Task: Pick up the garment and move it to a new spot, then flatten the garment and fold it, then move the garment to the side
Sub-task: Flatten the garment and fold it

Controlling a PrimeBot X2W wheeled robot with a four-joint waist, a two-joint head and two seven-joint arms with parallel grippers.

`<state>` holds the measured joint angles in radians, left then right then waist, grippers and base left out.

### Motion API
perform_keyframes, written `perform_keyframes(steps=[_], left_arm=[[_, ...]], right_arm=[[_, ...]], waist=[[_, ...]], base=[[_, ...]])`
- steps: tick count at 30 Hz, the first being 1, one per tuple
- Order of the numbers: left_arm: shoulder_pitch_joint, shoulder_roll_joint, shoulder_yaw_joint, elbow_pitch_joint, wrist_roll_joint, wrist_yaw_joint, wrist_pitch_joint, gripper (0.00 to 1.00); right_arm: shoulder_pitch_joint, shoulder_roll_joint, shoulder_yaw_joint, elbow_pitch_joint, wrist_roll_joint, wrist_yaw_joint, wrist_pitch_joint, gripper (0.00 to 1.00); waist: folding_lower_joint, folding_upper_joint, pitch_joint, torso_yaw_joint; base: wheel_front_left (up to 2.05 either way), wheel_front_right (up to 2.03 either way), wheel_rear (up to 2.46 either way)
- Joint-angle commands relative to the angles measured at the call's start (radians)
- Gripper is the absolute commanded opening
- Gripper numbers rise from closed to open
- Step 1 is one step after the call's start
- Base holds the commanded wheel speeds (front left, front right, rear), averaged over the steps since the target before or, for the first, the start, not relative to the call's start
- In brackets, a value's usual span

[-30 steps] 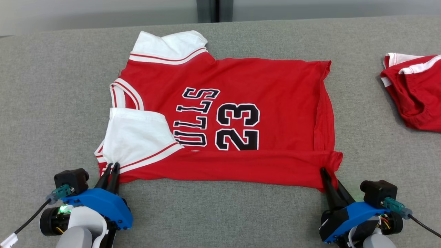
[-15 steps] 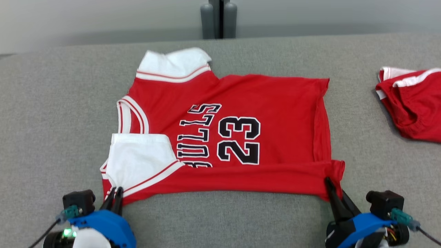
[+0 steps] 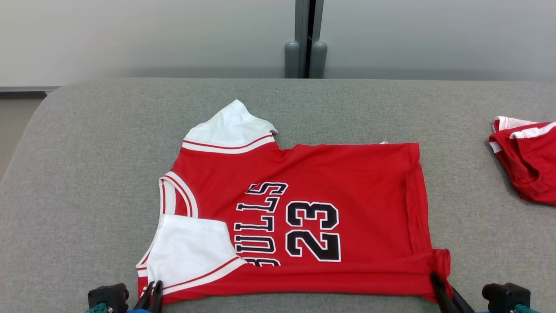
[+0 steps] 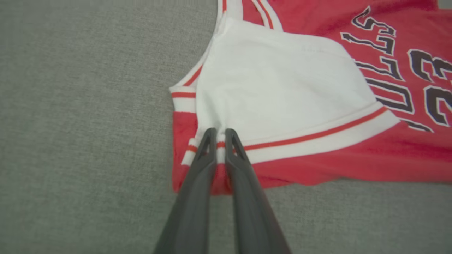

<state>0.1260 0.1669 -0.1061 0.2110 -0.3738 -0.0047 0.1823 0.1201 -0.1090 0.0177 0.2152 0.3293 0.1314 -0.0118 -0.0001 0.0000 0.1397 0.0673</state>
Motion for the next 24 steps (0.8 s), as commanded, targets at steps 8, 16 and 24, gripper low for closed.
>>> perform_keyframes(steps=[8, 16, 24], left_arm=[[-0.042, -0.018, -0.017, 0.0, 0.03, 0.018, -0.074, 1.0], [-0.094, -0.008, -0.005, -0.119, 0.121, 0.081, -0.282, 1.0], [-0.108, 0.015, -0.011, -0.214, 0.169, 0.114, -0.293, 1.0]], right_arm=[[0.035, 0.016, -0.01, -0.035, -0.014, -0.001, 0.005, 1.0], [-0.023, 0.026, -0.044, -0.194, -0.101, -0.001, -0.117, 1.0], [-0.056, 0.024, -0.033, -0.35, -0.139, -0.001, -0.082, 1.0]], waist=[[0.0001, 0.0, -0.014, -0.026], [0.0001, 0.0, -0.02, -0.054], [0.0001, 0.0, -0.027, -0.075]], base=[[0.0, 0.0, 0.0], [0.0, 0.0, 0.0], [0.0, 0.0, 0.0]])
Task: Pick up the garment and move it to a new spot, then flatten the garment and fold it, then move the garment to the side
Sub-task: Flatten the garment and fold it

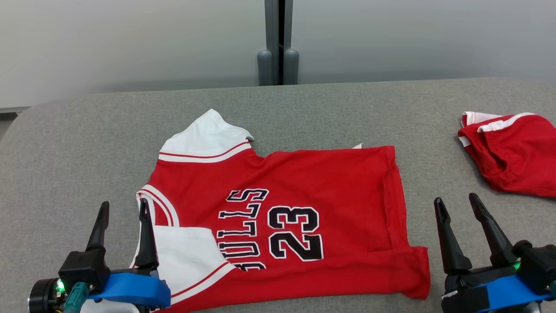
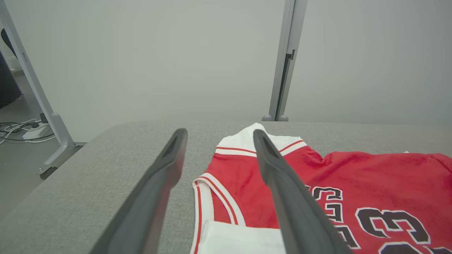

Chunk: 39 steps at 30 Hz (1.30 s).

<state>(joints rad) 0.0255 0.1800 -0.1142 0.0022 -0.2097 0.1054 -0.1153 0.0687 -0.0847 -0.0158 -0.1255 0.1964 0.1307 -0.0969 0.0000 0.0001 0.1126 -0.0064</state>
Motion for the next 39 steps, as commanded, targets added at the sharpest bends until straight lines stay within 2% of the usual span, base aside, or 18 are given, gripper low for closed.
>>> perform_keyframes(steps=[1, 9, 12, 16, 20, 26, 27, 36, 37, 38, 39], left_arm=[[-0.005, 0.004, -0.004, -0.009, 0.007, 0.007, 0.008, 1.0], [-0.043, 0.023, -0.007, -0.005, -0.001, 0.001, 0.036, 1.0], [-0.113, 0.026, -0.02, 0.015, -0.007, -0.023, 0.058, 1.0], [-0.283, 0.032, -0.038, 0.071, -0.025, -0.07, 0.097, 1.0], [-0.49, 0.03, -0.053, 0.202, -0.047, -0.127, 0.131, 1.0], [-0.78, 0.049, -0.065, 0.5, -0.079, -0.196, 0.162, 1.0], [-0.78, 0.049, -0.065, 0.5, -0.079, -0.196, 0.162, 1.0], [-1.031, 0.088, -0.137, 0.87, -0.107, -0.235, 0.226, 1.0], [-1.046, 0.091, -0.148, 0.892, -0.11, -0.237, 0.234, 0.51], [-1.062, 0.091, -0.155, 0.913, -0.122, -0.238, 0.243, 0.07], [-1.074, 0.09, -0.17, 0.927, -0.132, -0.238, 0.244, 0.0]], right_arm=[[-0.002, 0.001, 0.0, -0.016, -0.006, 0.0, 0.008, 1.0], [-0.011, 0.012, -0.005, -0.046, 0.003, 0.0, 0.021, 1.0], [-0.036, 0.016, -0.007, -0.055, 0.007, 0.0, 0.02, 1.0], [-0.08, 0.019, -0.006, -0.074, 0.007, 0.0, 0.013, 1.0], [-0.13, 0.022, 0.0, -0.068, 0.01, 0.0, 0.0, 1.0], [-0.199, 0.024, 0.029, -0.038, 0.016, 0.0, -0.028, 1.0], [-0.199, 0.024, 0.029, -0.038, 0.016, 0.0, -0.028, 1.0], [-0.249, 0.029, 0.054, 0.038, 0.039, 0.0, -0.066, 1.0], [-0.253, 0.029, 0.053, 0.045, 0.042, 0.0, -0.069, 1.0], [-0.258, 0.029, 0.051, 0.054, 0.045, 0.0, -0.073, 1.0], [-0.263, 0.026, 0.05, 0.062, 0.046, 0.0, -0.073, 1.0]], waist=[[0.0, -0.0001, 0.0, -0.002], [0.0, -0.0001, 0.038, -0.003], [0.0, -0.0001, 0.081, -0.005], [0.0, -0.0001, 0.181, -0.017], [0.0, -0.0001, 0.273, -0.035], [0.0, -0.0001, 0.378, -0.078], [0.0, -0.0001, 0.378, -0.078], [0.0, -0.0001, 0.434, -0.125], [0.0, -0.0001, 0.434, -0.126], [0.0, -0.0001, 0.434, -0.127], [0.0, -0.0001, 0.434, -0.128]], base=[[0.0, 0.0, 0.0], [0.0, 0.0, 0.0], [0.0, 0.0, 0.0], [0.0, 0.0, 0.0], [0.0, 0.0, 0.0], [0.0, 0.0, 0.0], [0.0, 0.0, 0.0], [0.0, 0.0, 0.0], [0.0, 0.0, 0.0], [0.0, 0.0, 0.0], [0.0, 0.0, 0.0]])
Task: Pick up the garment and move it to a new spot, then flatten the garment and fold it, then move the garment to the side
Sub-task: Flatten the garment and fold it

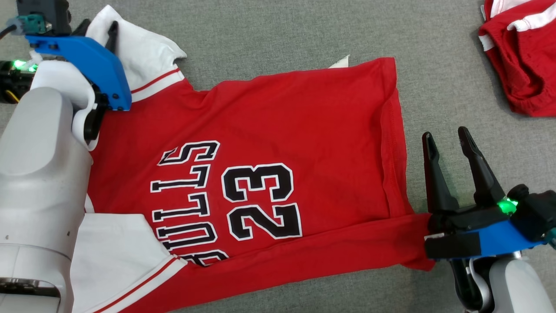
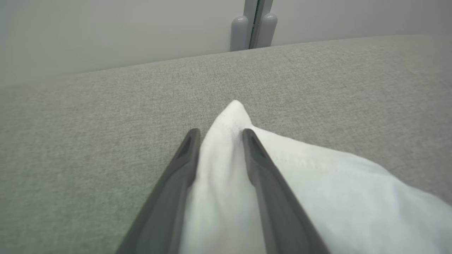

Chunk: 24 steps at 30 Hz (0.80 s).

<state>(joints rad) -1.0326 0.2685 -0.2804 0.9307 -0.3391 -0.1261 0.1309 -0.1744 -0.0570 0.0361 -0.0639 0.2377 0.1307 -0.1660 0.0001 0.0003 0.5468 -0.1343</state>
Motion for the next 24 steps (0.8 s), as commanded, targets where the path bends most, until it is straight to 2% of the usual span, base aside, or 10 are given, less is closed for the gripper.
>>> perform_keyframes(steps=[1, 8, 21, 22, 23, 24], left_arm=[[-0.025, 0.0, -0.019, 0.005, -0.014, -0.007, -0.004, 0.0], [-0.051, 0.017, -0.111, 0.018, -0.086, -0.005, -0.083, 0.0], [-0.101, -0.029, -0.234, 0.029, -0.167, -0.005, -0.21, 0.0], [-0.1, -0.033, -0.241, 0.032, -0.174, -0.005, -0.222, 0.0], [-0.099, -0.034, -0.246, 0.033, -0.179, -0.005, -0.235, 0.0], [-0.097, -0.032, -0.25, 0.035, -0.184, -0.005, -0.247, 0.0]], right_arm=[[-0.025, -0.006, -0.005, 0.009, 0.008, 0.0, -0.003, 1.0], [-0.144, -0.059, 0.001, 0.115, 0.057, 0.0, 0.016, 1.0], [-0.44, -0.207, 0.112, 0.487, 0.176, 0.0, 0.101, 1.0], [-0.452, -0.217, 0.117, 0.506, 0.184, 0.0, 0.11, 0.5], [-0.46, -0.225, 0.13, 0.526, 0.195, 0.0, 0.127, 0.4], [-0.464, -0.231, 0.141, 0.536, 0.205, 0.0, 0.135, 0.0]], waist=[[-0.0001, -0.0003, -0.001, 0.0], [-0.0001, -0.0003, -0.008, 0.024], [-0.0001, -0.0003, 0.013, 0.128], [-0.0001, -0.0003, 0.011, 0.133], [-0.0001, -0.0003, 0.008, 0.135], [-0.0001, -0.0003, 0.005, 0.136]], base=[[0.0, 0.0, 0.0], [0.0, 0.0, 0.0], [0.0, 0.0, 0.0], [0.0, 0.0, 0.0], [0.0, 0.0, 0.0], [0.0, 0.0, 0.0]])
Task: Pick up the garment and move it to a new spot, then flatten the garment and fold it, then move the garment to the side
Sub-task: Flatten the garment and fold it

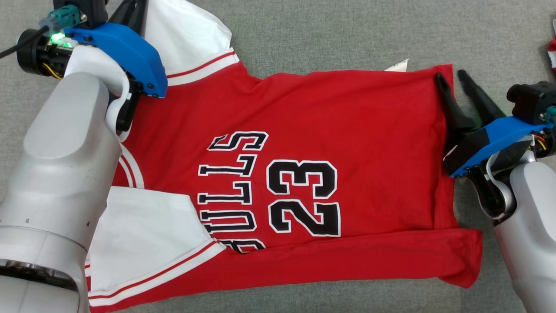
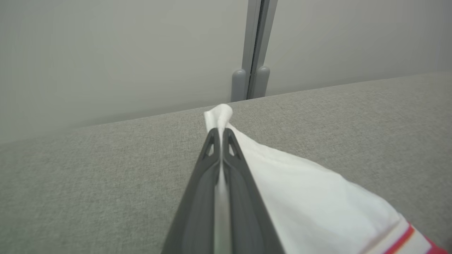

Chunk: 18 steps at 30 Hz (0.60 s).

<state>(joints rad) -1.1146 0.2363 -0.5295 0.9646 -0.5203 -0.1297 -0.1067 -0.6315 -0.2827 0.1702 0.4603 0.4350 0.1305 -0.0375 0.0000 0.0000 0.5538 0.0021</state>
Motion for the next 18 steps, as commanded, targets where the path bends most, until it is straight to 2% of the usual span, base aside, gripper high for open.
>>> perform_keyframes(steps=[1, 6, 10, 13, 18], left_arm=[[-0.012, 0.003, -0.003, 0.004, -0.007, -0.001, -0.026, 0.0], [0.011, 0.016, 0.005, -0.007, -0.015, 0.002, -0.121, 0.0], [0.061, 0.033, 0.033, -0.074, -0.01, 0.027, -0.154, 0.0], [0.131, 0.052, 0.067, -0.199, 0.005, 0.059, -0.159, 0.0], [0.371, 0.076, 0.138, -0.463, 0.028, 0.111, -0.159, 0.0]], right_arm=[[-0.011, -0.012, 0.02, 0.018, 0.017, 0.0, 0.015, 0.0], [-0.036, -0.055, 0.034, -0.009, 0.025, 0.0, -0.046, 0.0], [-0.016, -0.068, 0.019, -0.037, 0.011, 0.0, -0.12, 0.0], [0.019, -0.07, 0.016, -0.052, 0.009, 0.0, -0.15, 0.0], [0.1, -0.062, -0.004, -0.077, 0.021, 0.0, -0.169, 0.0]], waist=[[0.0, 0.0, -0.007, 0.0], [0.0, 0.0, -0.045, -0.001], [0.0, 0.0, -0.086, 0.003], [0.0, 0.0, -0.112, 0.007], [0.0, 0.0, -0.151, 0.022]], base=[[0.0, 0.0, 0.0], [0.0, 0.0, 0.0], [0.0, 0.0, 0.0], [0.0, 0.0, 0.0], [0.0, 0.0, 0.0]])
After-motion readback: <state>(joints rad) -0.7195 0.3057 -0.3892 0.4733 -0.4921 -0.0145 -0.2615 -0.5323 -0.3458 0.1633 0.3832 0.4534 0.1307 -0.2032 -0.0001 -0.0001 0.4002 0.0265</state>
